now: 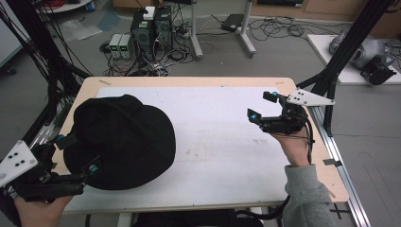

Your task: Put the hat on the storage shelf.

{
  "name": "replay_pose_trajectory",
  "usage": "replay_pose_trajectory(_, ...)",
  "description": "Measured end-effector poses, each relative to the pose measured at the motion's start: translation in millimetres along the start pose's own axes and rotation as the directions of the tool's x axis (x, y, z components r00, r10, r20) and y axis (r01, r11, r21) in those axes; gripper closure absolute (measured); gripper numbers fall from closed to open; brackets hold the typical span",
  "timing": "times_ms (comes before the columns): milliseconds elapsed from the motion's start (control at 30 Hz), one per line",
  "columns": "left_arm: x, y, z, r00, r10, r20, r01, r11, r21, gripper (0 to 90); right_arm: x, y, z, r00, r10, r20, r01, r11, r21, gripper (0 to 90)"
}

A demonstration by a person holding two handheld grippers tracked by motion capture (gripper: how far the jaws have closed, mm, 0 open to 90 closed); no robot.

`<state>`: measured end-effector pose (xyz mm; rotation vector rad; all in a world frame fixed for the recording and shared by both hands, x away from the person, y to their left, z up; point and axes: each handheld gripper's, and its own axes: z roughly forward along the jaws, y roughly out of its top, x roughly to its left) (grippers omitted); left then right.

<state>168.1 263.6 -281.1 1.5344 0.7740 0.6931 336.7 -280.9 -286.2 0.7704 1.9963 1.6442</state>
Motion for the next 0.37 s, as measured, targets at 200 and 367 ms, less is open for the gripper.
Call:
replay_pose_trajectory(200,-0.2,-1.6,3.1,1.0,-0.004,0.003,0.004,1.0,0.007,5.0,-3.0,-0.8,-3.8,0.9998,0.017,0.012,-0.017,1.0,-0.014,10.1)
replay_pose_trajectory(367,-1.2,-1.0,3.4,1.0,0.0,0.003,0.0,1.0,0.007,5.0,-2.2,-0.5,-4.0,0.9999,0.015,0.004,-0.015,1.0,-0.018,10.1)
